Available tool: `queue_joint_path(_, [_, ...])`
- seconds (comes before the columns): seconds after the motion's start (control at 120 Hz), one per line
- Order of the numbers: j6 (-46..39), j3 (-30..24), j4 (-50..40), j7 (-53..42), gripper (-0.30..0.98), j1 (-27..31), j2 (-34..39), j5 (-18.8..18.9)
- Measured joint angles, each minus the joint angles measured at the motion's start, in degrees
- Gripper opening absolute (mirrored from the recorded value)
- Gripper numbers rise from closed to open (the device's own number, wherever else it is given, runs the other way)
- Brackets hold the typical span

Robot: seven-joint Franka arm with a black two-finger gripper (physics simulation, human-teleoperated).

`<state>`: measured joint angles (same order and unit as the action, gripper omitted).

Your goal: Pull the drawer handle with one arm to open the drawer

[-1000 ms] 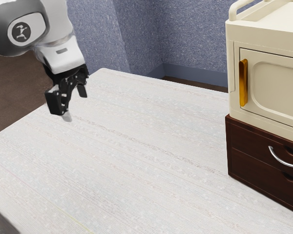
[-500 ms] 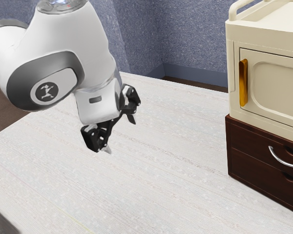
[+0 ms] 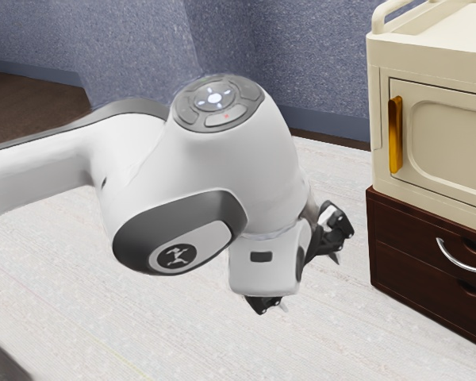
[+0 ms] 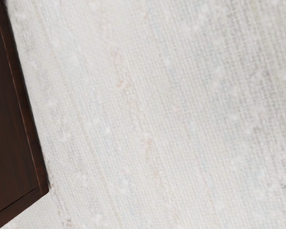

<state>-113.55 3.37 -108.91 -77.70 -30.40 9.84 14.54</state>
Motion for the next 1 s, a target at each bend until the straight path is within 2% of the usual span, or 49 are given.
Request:
queue_joint_path(0.233, [-4.66, -0.20, 1.19, 0.11, 0.69, -4.73, -2.83, 0.65])
queue_joint_path(0.383, [-6.57, -0.21, 7.02, 0.20, 0.69, -7.20, -7.00, 0.76])
queue_joint_path(0.567, [-7.57, -0.29, 12.63, 0.27, 0.69, -8.18, -11.57, 0.87])
queue_joint_path(0.742, [-7.98, -0.24, 15.05, 0.30, 0.69, -9.32, -15.49, 3.20])
queue_joint_path(1.0, [-8.22, -0.13, 18.24, 0.37, 0.69, -8.92, -17.45, 3.98])
